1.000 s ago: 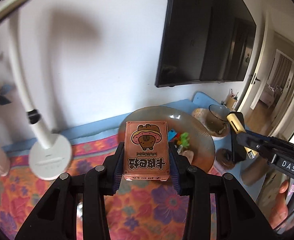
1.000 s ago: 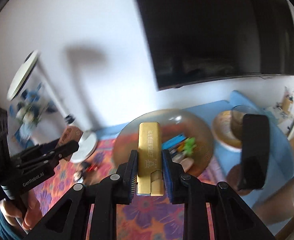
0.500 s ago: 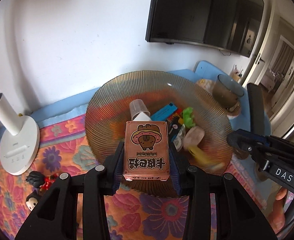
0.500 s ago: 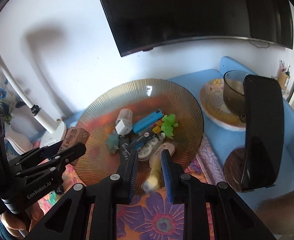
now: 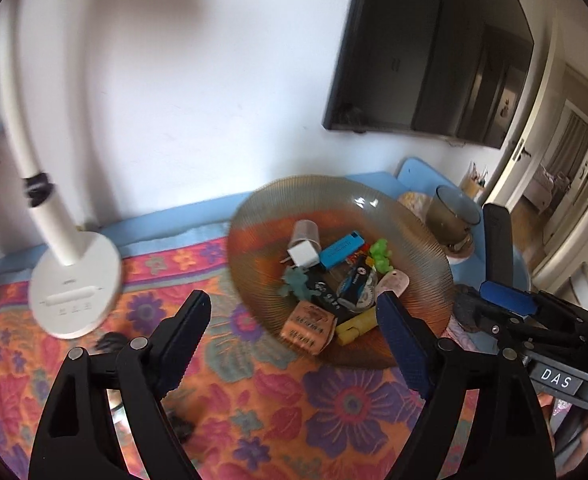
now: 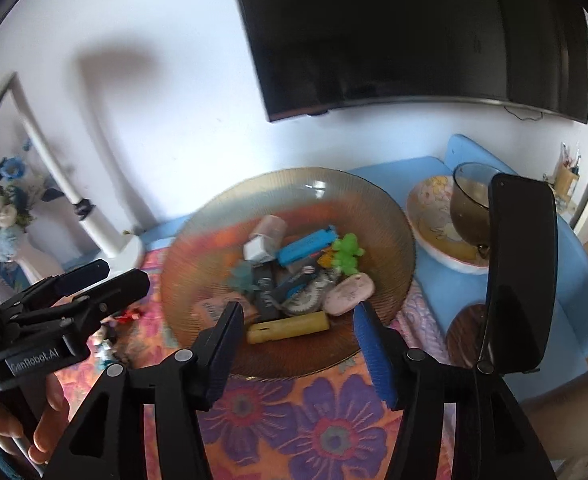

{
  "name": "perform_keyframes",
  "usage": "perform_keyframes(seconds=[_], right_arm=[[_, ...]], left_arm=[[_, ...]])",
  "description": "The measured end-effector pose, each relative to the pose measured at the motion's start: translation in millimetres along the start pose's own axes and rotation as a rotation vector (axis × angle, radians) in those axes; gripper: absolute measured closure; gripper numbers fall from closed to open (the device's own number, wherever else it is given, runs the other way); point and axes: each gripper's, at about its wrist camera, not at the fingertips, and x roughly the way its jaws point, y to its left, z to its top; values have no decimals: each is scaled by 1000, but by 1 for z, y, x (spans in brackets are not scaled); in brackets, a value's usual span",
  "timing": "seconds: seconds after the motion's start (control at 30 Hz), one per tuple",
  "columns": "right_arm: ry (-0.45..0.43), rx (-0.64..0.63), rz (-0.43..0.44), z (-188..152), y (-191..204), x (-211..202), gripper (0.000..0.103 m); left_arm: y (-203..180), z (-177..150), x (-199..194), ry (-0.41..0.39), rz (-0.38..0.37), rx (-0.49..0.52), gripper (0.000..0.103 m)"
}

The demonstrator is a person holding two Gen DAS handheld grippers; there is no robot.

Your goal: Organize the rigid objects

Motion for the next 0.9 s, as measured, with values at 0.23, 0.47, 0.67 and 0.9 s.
perform_keyframes(seconds=[0.23, 0.47, 0.67, 0.9], right_arm=[[-39, -61, 48, -11, 46, -33, 41], [-12, -134, 117, -30, 96, -38, 41], [11, -181, 155, -59, 130, -34, 41], [67, -184, 167, -105, 142, 9, 41]], left_arm=[[35, -20, -78, -92, 78, -15, 19], [85, -53, -147, -165, 121, -101, 19], [123, -111, -149, -140, 174, -207, 19], [164, -183, -100, -37, 264, -292, 19]])
